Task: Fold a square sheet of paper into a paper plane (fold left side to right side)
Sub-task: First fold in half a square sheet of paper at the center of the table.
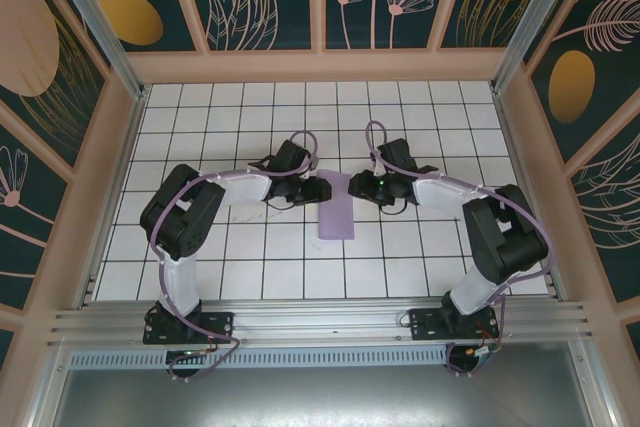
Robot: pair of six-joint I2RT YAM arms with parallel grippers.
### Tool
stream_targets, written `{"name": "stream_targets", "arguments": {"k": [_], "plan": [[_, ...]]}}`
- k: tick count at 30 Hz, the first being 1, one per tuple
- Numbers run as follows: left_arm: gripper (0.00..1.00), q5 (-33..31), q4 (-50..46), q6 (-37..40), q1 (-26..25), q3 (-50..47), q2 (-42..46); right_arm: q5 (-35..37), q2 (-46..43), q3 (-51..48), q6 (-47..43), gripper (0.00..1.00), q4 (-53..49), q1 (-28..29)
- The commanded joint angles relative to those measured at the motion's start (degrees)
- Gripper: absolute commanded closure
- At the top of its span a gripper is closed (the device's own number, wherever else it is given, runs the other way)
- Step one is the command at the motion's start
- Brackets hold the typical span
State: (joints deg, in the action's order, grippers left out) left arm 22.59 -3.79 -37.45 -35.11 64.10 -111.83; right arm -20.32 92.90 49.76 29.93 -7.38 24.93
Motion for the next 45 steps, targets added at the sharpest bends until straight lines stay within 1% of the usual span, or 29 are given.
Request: {"name": "stream_targets", "arguments": {"k": [1,8,20,45], "plan": [[0.51,-3.10,-3.73,1.64,-1.14,1.26,-3.34,2.42,-1.44,-1.66,-1.18,0.55,-1.41,-1.35],[0.49,-5.42,-5.87,1.55,-1.94,2.97,-5.15,2.83,-2.62,-2.66,-1.46,0.54,-1.79,-1.89],[0.48,-6.51,-8.01,2.56,-2.24,4.80,-6.95,0.76,-4.53,-3.80,-1.89,0.54,-1.37,-1.90],[0.49,-7.76,-10.27,4.97,-2.90,6.38,-8.47,-0.93,-4.02,-2.99,-2.34,0.55,-1.42,-1.88]]}}
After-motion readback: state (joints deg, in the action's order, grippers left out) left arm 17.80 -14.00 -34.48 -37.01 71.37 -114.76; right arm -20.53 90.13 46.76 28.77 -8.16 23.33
